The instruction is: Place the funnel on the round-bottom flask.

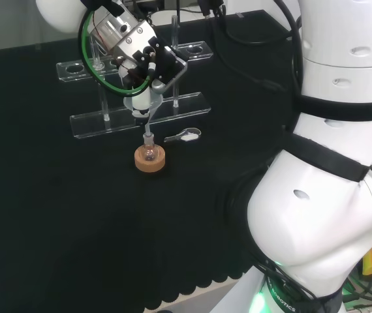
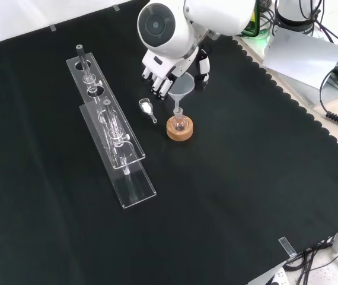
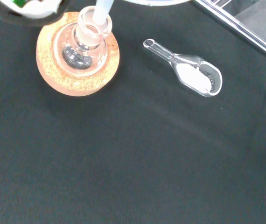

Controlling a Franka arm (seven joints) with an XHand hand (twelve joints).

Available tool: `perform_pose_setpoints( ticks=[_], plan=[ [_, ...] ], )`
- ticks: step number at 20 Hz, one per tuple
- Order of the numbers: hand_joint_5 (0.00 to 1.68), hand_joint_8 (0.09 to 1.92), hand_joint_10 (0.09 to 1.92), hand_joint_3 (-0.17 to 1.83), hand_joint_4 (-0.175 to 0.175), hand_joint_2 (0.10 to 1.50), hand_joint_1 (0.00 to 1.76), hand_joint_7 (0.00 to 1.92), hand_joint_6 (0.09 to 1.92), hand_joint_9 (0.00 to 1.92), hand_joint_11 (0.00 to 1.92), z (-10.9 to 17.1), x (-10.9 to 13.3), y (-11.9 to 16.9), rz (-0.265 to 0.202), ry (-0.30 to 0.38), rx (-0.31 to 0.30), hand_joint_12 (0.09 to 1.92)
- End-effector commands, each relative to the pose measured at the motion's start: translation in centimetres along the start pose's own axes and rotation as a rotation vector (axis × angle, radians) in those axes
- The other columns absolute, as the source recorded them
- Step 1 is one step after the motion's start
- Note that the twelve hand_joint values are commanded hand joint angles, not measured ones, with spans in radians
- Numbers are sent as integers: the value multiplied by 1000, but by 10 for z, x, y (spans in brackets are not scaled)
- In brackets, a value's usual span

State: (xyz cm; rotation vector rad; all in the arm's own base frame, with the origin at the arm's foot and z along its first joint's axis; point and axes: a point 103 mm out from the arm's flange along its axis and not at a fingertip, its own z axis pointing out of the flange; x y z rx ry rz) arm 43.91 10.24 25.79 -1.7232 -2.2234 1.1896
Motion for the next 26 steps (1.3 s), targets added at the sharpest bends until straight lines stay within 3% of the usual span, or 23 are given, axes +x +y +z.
perform_pose_setpoints(
  ticks=[1, 8, 10, 26],
  plan=[
    [451, 729, 730, 619, -25, 747, 849, 356, 761, 950, 443, 7, 1, 3, -14, 3, 5, 1278],
    [451, 730, 730, 619, -25, 748, 849, 356, 761, 950, 445, 10, 1, 6, -20, 13, 12, 1277],
    [451, 730, 730, 619, -25, 748, 849, 356, 761, 950, 445, 11, 1, 6, 2, 21, 20, 1277],
    [449, 727, 728, 619, -25, 748, 848, 344, 760, 937, 445, 14, 2, 10, -25, 18, 14, 1276]
  ],
)
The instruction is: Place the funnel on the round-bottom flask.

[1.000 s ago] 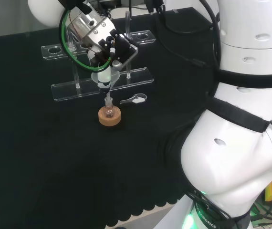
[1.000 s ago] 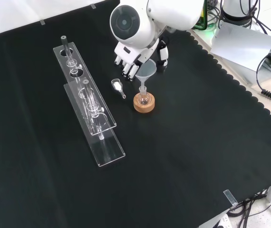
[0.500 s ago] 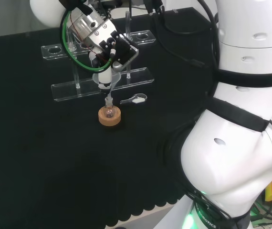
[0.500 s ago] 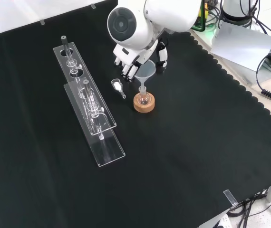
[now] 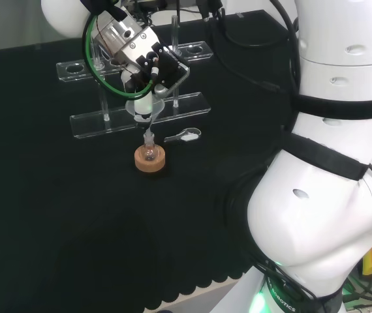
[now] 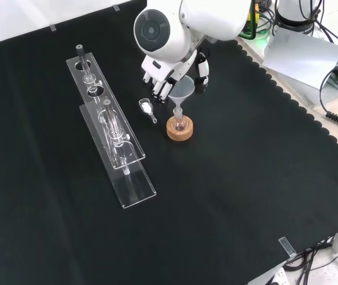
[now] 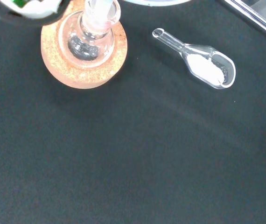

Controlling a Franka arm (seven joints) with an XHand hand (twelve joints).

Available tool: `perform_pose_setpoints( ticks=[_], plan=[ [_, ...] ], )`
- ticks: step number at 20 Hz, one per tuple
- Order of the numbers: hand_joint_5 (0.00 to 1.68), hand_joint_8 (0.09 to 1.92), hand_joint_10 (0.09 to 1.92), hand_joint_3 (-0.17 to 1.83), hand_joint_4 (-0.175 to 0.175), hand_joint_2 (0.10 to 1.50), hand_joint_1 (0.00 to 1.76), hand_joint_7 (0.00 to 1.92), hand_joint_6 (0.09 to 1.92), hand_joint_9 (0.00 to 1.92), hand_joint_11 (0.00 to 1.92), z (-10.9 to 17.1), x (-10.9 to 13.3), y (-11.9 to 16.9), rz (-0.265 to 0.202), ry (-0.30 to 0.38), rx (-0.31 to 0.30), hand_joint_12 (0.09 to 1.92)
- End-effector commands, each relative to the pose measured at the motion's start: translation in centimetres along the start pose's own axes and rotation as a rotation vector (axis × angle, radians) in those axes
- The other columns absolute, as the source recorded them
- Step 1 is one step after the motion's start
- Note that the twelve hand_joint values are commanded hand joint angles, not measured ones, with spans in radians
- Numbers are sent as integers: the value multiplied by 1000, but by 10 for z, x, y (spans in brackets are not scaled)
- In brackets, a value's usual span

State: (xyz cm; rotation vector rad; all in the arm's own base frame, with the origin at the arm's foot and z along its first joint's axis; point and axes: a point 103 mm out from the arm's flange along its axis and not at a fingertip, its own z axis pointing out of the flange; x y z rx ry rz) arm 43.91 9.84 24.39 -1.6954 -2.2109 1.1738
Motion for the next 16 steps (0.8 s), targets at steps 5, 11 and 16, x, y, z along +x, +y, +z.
perform_pose_setpoints(
  ticks=[5, 11, 16],
  plan=[
    [448, 727, 727, 619, -25, 749, 847, 338, 759, 928, 444, 9, 1, 8, 1, -3, 7, 1276],
    [445, 725, 728, 619, -24, 749, 847, 328, 757, 919, 443, 9, 1, 8, 8, 12, 6, 1276],
    [436, 724, 728, 618, -24, 749, 846, 320, 753, 911, 441, 9, 2, 9, 6, 6, 13, 1277]
  ],
)
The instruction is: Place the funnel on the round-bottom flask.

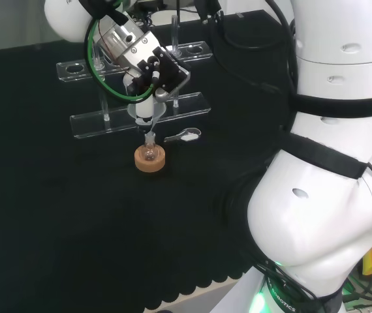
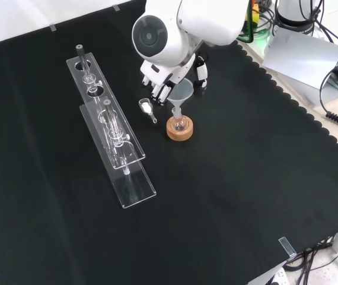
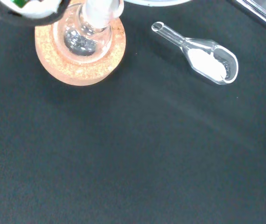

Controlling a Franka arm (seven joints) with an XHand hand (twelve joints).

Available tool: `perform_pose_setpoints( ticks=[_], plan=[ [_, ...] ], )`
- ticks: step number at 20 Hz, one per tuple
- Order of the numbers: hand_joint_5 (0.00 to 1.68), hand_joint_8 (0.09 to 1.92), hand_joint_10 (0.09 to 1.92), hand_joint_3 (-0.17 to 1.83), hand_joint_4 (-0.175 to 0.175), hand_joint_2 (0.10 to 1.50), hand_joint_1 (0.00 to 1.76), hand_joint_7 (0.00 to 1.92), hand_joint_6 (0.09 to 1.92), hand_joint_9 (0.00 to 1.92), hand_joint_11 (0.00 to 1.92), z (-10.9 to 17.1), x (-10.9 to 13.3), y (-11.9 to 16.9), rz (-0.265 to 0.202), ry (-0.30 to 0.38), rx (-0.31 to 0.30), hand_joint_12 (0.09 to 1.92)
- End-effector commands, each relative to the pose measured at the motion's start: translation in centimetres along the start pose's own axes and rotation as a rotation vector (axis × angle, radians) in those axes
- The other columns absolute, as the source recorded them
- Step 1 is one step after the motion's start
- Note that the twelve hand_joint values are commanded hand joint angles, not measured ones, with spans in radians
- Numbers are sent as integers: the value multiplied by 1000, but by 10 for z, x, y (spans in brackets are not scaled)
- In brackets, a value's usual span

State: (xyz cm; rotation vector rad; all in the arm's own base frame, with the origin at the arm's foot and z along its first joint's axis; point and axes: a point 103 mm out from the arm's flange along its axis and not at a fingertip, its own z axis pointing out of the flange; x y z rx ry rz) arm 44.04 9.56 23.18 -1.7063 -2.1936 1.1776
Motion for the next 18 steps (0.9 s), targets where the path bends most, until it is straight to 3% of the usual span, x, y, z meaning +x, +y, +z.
perform_pose_setpoints(
  ticks=[1, 10, 15, 18],
  plan=[
    [435, 724, 728, 618, -24, 749, 846, 318, 753, 909, 440, 1, 1, 1, -5, 0, 5, 1277],
    [388, 723, 735, 617, -28, 735, 836, 294, 713, 884, 431, 5, 3, 3, -5, -4, 20, 1282],
    [245, 740, 770, 630, -38, 663, 814, 233, 268, 839, 411, 8, 3, 3, -4, -15, 32, 1298],
    [159, 719, 763, 612, -36, 625, 783, 157, 114, 792, 399, 7, 3, 2, 1, -23, 42, 1301]
  ],
)
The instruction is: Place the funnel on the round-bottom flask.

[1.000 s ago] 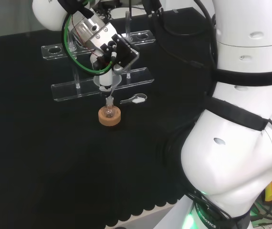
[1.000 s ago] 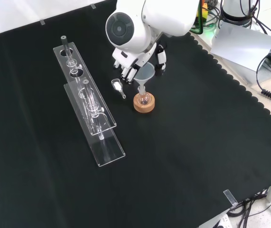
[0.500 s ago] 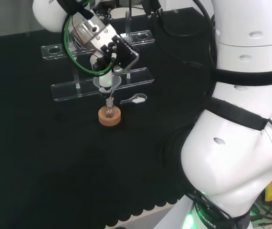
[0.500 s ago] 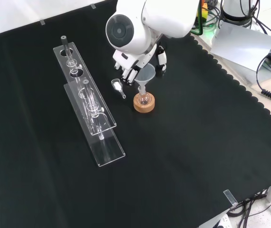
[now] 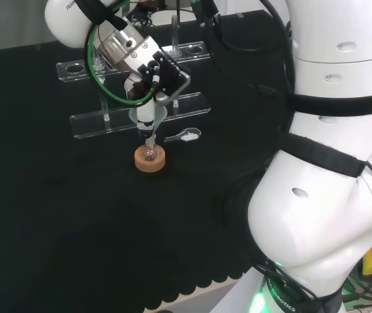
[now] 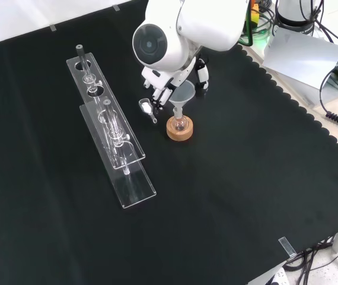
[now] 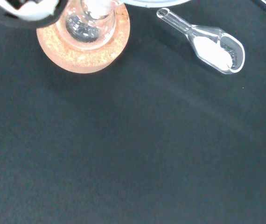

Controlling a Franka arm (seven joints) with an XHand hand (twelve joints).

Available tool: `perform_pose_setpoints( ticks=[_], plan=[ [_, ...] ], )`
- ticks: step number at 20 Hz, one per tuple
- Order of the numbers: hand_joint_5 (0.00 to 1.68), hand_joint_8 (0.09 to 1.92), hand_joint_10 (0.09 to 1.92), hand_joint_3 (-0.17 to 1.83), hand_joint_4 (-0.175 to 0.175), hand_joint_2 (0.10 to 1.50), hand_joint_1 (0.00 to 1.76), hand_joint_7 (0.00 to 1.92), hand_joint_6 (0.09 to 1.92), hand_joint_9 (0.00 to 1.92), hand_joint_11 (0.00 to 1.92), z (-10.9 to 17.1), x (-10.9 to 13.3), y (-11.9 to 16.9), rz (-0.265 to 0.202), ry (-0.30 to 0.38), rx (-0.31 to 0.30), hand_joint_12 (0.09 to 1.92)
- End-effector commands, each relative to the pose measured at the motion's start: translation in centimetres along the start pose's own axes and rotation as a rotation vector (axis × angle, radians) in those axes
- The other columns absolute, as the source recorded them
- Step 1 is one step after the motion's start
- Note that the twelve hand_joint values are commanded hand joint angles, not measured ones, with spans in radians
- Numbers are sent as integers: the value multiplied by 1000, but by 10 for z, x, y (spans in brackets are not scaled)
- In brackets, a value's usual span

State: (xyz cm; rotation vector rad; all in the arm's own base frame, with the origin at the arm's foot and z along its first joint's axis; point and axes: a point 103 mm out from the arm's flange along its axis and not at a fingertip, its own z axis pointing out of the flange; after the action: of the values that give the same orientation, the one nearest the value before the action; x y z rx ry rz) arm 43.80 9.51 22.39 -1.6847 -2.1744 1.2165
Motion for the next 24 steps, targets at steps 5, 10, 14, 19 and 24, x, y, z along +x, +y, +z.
perform_pose_setpoints(
  ticks=[5, 10, 14, 19, 24],
  plan=[
    [103, 688, 741, 576, -31, 610, 745, 57, 87, 692, 384, -2, 2, -3, 13, -14, 11, 1310],
    [90, 664, 708, 546, -27, 609, 704, 6, 87, 586, 365, -2, 2, -6, 17, -16, 3, 1318],
    [89, 640, 698, 503, -24, 617, 676, 0, 87, 507, 341, -2, 0, -12, 21, -14, 14, 1328],
    [89, 590, 695, 453, -22, 627, 643, 0, 87, 421, 309, -2, -1, -16, 24, -9, -2, 1340],
    [74, 523, 706, 388, -19, 647, 592, 0, 87, 249, 215, -8, -16, -40, 33, 18, -61, 1367]
  ],
)
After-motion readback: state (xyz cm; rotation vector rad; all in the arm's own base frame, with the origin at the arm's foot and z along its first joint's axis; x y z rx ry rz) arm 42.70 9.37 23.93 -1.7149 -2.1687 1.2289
